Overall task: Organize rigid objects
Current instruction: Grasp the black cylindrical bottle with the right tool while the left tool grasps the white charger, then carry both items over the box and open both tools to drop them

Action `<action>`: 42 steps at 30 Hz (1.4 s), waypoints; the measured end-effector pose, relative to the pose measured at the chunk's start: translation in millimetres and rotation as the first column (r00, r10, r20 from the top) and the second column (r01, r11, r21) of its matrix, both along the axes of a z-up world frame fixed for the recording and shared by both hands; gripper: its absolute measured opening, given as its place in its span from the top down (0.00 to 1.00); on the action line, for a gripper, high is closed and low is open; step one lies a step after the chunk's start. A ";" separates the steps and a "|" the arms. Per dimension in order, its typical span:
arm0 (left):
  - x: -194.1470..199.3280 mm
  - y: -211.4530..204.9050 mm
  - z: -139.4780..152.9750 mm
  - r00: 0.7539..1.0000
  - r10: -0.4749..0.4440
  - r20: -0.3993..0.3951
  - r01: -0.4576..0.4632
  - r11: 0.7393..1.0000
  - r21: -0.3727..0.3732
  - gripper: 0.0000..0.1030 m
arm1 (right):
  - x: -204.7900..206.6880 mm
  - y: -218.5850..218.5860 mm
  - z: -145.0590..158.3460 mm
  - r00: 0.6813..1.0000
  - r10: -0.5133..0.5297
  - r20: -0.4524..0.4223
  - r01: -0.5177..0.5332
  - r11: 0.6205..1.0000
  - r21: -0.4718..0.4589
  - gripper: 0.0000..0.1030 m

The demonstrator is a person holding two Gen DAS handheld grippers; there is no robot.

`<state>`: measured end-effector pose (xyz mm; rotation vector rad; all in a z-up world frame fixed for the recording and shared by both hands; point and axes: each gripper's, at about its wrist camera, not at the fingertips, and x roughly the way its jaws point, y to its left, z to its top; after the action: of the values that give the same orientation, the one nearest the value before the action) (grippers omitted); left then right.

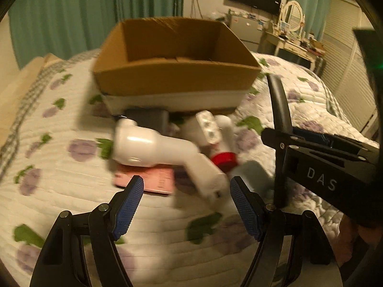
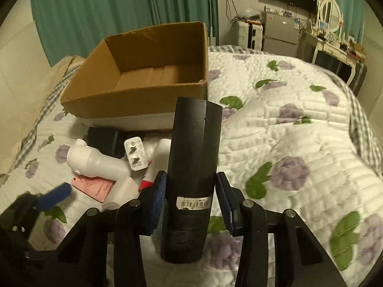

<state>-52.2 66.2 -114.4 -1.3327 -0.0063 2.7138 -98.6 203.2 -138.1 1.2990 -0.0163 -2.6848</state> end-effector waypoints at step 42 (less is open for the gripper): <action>-95.5 -32.7 131.3 0.969 0.029 -0.246 -0.026 1.000 0.017 0.73 | -81.2 -16.7 154.2 0.962 0.164 -0.220 -0.164 0.986 0.018 0.69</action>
<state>-147.7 33.6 17.0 -0.9900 -0.0212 2.8769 -179.8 186.5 16.1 0.9479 0.1120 -2.6673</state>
